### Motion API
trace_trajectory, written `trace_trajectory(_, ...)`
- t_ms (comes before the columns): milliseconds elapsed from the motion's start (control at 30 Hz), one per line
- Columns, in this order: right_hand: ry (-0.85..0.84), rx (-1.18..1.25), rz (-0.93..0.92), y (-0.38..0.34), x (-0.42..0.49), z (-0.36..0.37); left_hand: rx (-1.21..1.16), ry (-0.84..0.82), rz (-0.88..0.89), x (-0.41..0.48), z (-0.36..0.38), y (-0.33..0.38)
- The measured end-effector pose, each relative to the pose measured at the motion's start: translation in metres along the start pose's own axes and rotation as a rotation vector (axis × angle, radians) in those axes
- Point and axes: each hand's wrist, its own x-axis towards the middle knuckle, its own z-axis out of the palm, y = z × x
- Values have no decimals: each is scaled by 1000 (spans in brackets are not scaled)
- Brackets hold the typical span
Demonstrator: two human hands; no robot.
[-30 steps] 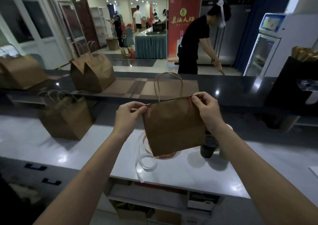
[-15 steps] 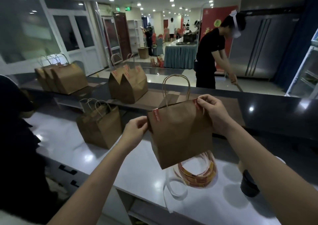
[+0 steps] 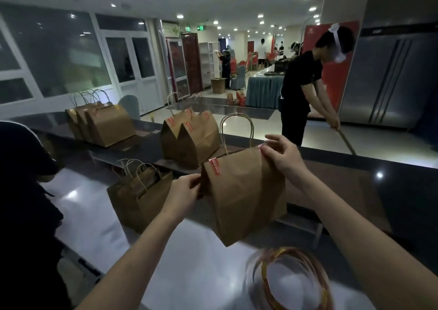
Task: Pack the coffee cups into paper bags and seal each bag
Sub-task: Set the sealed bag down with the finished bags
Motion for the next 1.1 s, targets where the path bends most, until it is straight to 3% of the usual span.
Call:
trace_trajectory(233, 58, -277, -188, 8, 43, 22, 146, 131, 62, 45, -1, -8)
trace_trajectory(533, -14, -307, -156, 21, 63, 80, 141, 109, 140, 130, -17, -15)
trace_trajectory(800, -1, -268, 88, 10, 96, 133, 132, 14, 194, 214, -29, -30)
trace_trajectory(1100, 4, -309, 234, 30, 122, 172, 110, -84, 180, 265, -22, -61)
